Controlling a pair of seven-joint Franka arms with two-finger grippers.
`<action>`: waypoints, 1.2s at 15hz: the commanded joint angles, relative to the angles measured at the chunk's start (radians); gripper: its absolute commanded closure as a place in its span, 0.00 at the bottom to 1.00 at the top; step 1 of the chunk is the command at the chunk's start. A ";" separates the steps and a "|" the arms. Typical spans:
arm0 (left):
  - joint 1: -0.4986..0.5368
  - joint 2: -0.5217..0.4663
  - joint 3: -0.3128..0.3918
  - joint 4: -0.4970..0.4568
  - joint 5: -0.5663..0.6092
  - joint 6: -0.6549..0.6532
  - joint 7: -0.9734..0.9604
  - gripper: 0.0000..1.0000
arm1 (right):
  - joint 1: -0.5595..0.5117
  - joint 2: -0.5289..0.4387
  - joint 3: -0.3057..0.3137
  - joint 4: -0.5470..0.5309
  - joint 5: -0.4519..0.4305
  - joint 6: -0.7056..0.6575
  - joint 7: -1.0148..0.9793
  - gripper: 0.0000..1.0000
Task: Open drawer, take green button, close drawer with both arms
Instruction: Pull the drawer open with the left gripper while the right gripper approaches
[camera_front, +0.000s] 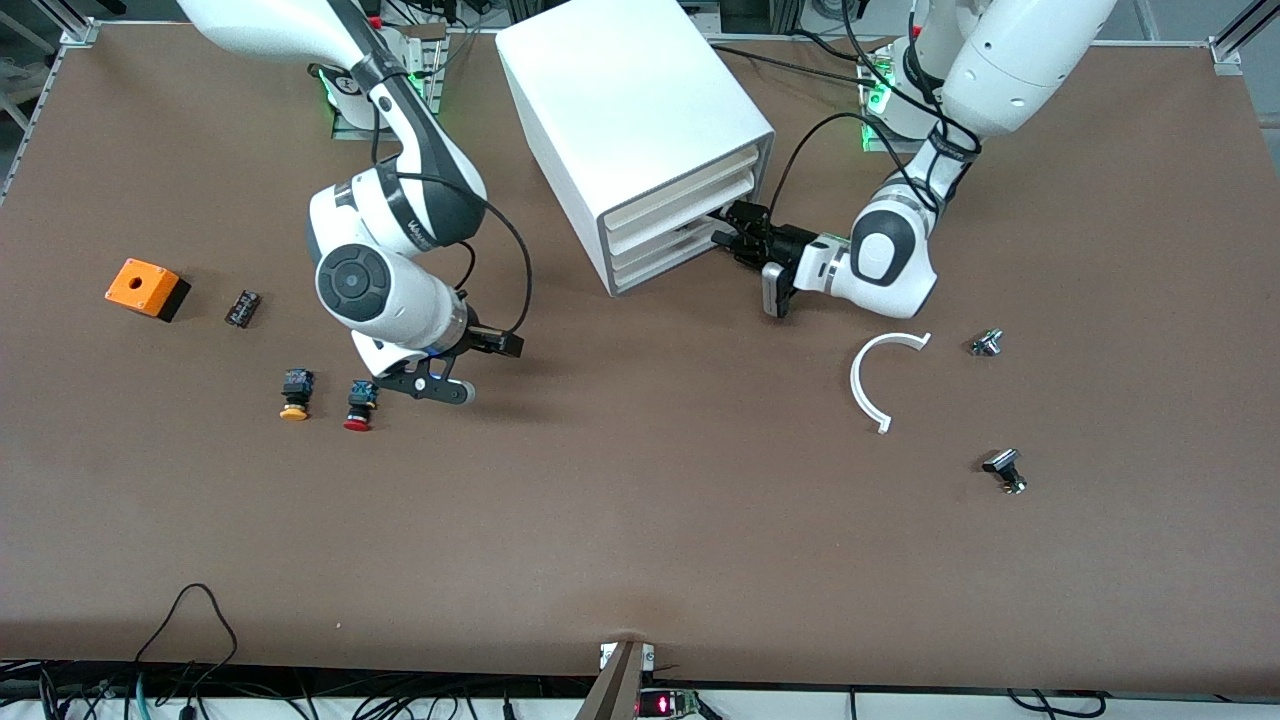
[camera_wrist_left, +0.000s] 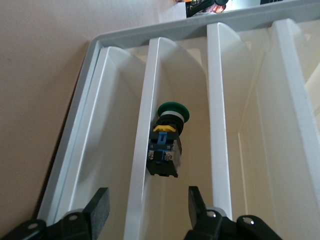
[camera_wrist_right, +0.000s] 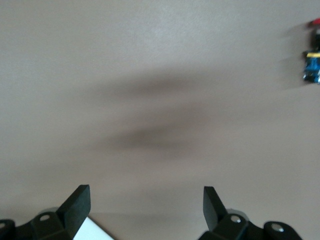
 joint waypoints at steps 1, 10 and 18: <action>-0.015 -0.001 -0.002 -0.014 -0.031 0.014 0.035 0.40 | 0.040 0.036 -0.005 0.055 0.010 -0.001 0.105 0.00; -0.007 0.004 -0.002 -0.028 -0.031 0.009 0.033 1.00 | 0.130 0.137 -0.005 0.239 0.002 -0.014 0.361 0.00; 0.033 0.028 0.027 0.057 0.015 0.011 -0.014 1.00 | 0.193 0.236 -0.005 0.425 0.004 -0.019 0.602 0.00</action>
